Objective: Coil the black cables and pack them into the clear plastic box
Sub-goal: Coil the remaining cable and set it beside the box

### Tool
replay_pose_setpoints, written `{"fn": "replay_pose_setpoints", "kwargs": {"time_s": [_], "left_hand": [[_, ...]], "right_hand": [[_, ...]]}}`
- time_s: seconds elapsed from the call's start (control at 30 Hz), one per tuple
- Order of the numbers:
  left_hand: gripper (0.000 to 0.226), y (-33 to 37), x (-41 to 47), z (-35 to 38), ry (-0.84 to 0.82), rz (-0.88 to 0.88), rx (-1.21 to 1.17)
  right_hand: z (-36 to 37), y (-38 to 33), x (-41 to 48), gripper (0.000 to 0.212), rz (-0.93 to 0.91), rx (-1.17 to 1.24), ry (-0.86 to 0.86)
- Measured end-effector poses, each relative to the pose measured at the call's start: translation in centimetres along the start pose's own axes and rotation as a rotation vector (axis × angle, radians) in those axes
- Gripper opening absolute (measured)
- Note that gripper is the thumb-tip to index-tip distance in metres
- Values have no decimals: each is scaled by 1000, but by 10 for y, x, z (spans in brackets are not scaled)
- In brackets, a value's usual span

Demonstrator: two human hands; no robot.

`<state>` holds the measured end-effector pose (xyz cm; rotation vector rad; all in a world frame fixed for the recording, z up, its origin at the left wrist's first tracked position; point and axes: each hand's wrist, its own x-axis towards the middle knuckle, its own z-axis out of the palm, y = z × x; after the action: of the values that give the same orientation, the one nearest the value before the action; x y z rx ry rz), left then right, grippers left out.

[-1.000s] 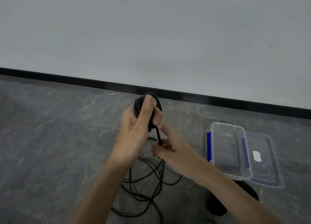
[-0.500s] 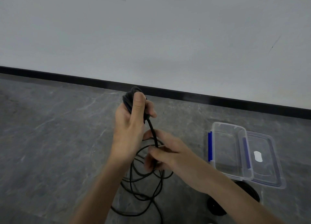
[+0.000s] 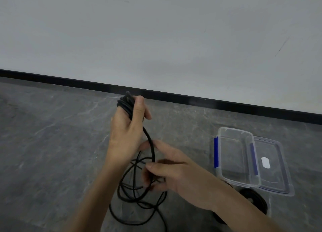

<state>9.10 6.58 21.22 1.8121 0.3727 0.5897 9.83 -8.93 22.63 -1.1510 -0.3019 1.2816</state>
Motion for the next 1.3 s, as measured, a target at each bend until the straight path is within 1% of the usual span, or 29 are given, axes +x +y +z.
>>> {"fn": "replay_pose_setpoints", "kwargs": {"time_s": [0.07,0.17,0.23,0.3,0.4,0.47,0.53,0.57,0.6,0.67,0.73,0.8,0.83,0.9,0.97,1.03,1.13,1.17,1.23,1.3], "left_hand": [[51,-4,2,-5,8,-21,28],[51,-12,4,-10,-3,-55,78],[51,-13,3,-10,-26,-42,128],[50,-10,2,-9,-42,-14,195],[50,-4,2,-7,-29,4,224],[51,-2,3,-7,-10,-2,220],[50,-3,3,-8,-12,-8,231],[50,-4,2,-8,-31,-9,254],[50,-5,2,-8,-58,-13,289],[58,-9,-1,-5,-140,-44,396],[70,-12,-3,-2,-272,-89,505],[77,-13,-7,1,-457,-167,520],[78,-11,-8,1,-548,-231,484],[80,-7,-12,3,-699,-378,334],[83,-1,-15,5,-823,-464,190],[84,8,-17,7,-913,-479,99],[81,19,-20,10,-978,-452,-34],[77,21,-20,11,-984,-448,-91],[62,23,-19,11,-972,-466,-198],[53,25,-19,10,-952,-492,-274]], "right_hand": [[-2,-1,0,31,-21,-40,37],[-5,-4,-1,23,-83,-51,181],[-6,-2,-2,22,-70,-40,231],[-5,0,-1,23,-26,-68,251],[-2,-1,-3,26,35,-59,224],[0,-2,-4,27,33,-48,219],[1,-2,-3,27,-2,-82,259],[-1,-1,-2,27,-46,-163,304],[-2,0,-1,28,-117,-295,356],[-4,2,0,32,-283,-623,421],[-8,5,0,35,-410,-905,444],[-16,7,-1,34,-498,-1099,464],[-21,6,0,31,-533,-1157,476],[-32,1,1,30,-610,-1198,504],[-43,-5,2,30,-680,-1138,513],[-53,-9,3,27,-712,-1032,508],[-64,-11,6,25,-751,-913,492],[-66,-11,7,24,-761,-877,479],[-68,-11,10,22,-764,-819,448],[-69,-10,12,20,-731,-766,423]]}}
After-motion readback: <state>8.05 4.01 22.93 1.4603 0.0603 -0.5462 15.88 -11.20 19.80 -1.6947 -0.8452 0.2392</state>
